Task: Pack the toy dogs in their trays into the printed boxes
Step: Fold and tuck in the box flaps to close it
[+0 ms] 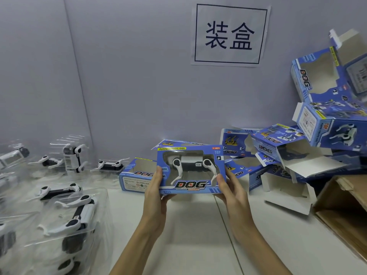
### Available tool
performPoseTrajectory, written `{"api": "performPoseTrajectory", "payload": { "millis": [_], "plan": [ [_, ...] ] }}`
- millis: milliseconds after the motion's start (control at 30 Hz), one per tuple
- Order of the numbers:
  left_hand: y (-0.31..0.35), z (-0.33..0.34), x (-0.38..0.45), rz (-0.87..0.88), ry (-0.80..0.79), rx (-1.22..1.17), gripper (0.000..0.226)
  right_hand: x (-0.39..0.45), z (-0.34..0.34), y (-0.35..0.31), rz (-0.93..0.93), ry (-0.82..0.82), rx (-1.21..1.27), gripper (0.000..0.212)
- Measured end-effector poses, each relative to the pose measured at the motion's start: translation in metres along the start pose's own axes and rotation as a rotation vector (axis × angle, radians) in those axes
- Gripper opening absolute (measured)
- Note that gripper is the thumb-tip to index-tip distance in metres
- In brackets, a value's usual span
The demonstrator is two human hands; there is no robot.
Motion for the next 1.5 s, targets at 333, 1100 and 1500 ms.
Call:
{"api": "performPoseTrajectory", "payload": {
  "millis": [333,1100,1500],
  "plan": [
    [0.009,-0.013,0.004,0.032,-0.031,0.268,0.030,0.001,-0.004,0.012,0.170,-0.228,-0.208,0.048],
    [0.019,-0.030,0.008,-0.007,0.052,0.133,0.085,-0.005,0.002,-0.022,-0.246,-0.203,-0.539,0.087],
    [0.022,0.001,-0.003,0.096,-0.116,0.305,0.039,-0.003,-0.006,0.011,0.137,-0.038,0.097,0.044]
  ]
}}
Point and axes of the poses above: each hand's wrist, its own x-axis towards the middle knuckle, its own z-axis out of the palm, y = z × x, the point moved 10 cm from there along x, towards the middle knuckle, and after that the axes turned 1 degree about x, right-handed, at the moved point
